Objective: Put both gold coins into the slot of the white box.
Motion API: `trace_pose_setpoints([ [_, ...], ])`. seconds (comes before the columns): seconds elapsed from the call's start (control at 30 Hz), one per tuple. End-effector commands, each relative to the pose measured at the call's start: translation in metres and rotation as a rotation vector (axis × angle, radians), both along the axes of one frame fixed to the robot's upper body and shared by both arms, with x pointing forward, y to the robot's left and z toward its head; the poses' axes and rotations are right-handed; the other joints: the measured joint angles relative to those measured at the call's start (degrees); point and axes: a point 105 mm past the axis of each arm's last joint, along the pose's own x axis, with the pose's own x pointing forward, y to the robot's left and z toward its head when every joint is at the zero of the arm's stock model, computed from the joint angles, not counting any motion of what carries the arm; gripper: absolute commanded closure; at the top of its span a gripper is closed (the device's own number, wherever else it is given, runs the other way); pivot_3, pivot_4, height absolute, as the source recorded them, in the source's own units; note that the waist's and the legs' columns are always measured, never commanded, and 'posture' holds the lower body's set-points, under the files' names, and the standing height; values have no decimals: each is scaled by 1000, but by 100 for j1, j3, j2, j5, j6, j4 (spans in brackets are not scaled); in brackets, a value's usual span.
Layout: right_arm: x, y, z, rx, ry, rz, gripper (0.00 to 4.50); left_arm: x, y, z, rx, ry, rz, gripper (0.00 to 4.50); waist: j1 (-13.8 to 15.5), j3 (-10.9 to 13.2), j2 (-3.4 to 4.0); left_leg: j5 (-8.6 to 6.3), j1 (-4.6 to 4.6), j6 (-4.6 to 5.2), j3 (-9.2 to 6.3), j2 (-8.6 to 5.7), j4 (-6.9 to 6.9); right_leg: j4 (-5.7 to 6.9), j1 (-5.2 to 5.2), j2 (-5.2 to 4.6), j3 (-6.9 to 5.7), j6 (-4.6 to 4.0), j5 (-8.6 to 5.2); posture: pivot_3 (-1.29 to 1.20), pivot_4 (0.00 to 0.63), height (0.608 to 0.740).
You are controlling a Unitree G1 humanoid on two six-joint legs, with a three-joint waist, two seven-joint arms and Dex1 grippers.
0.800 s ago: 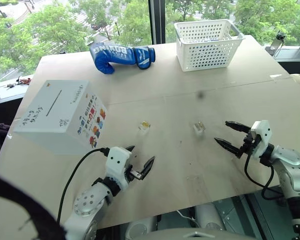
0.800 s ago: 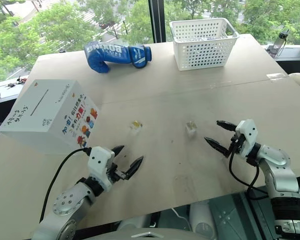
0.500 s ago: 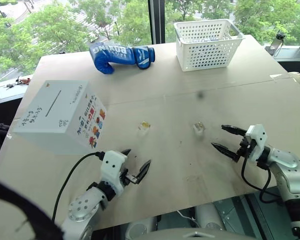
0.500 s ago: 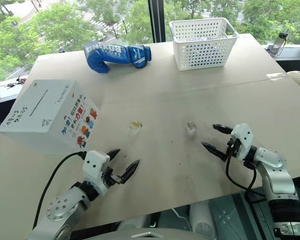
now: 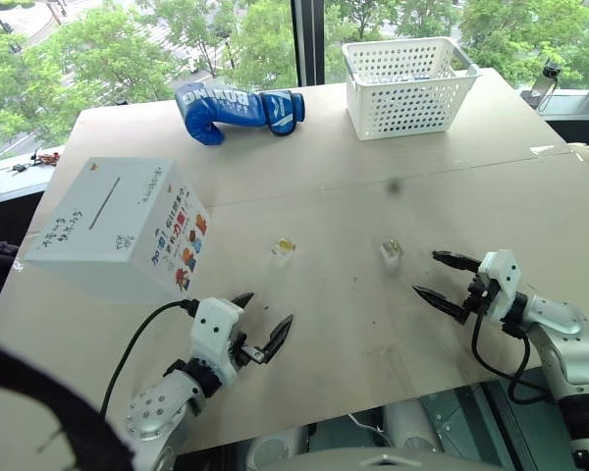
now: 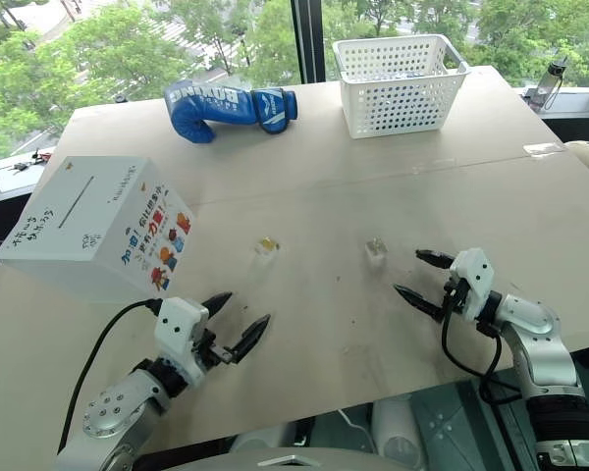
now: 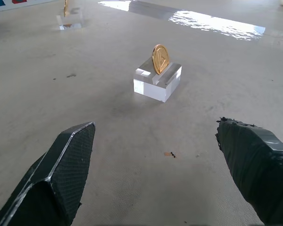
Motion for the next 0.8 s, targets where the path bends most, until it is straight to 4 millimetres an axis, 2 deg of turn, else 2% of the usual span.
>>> trace_pose_setpoints([
  [0.03,2,4,15,21,-61,-3,54,1,-2,15,-10,-55,-35,0,1,0,0,0,0,0,-1,0,0,0,0,0,0,0,0,0,150,721],
  [0.2,14,16,31,50,-119,-37,54,1,-11,34,-46,-101,-137,0,-15,1,1,0,1,0,0,2,-1,0,0,1,1,0,0,0,150,721],
  [0.43,32,27,39,31,-170,-135,54,-3,-16,53,-49,-149,-208,0,-5,1,3,0,0,-1,-2,1,-6,-4,-1,1,-2,-1,0,0,150,721],
  [0.73,35,58,32,47,-128,-100,54,-12,-14,54,-43,-165,-237,0,-13,1,4,0,0,-1,2,1,-8,-7,-2,2,2,-1,0,0,150,721],
  [0.8,35,59,31,57,-119,-103,561,-15,-13,53,-31,-163,-249,0,-13,1,4,0,0,0,3,1,-8,-7,-2,2,2,-1,0,0,150,721],
])
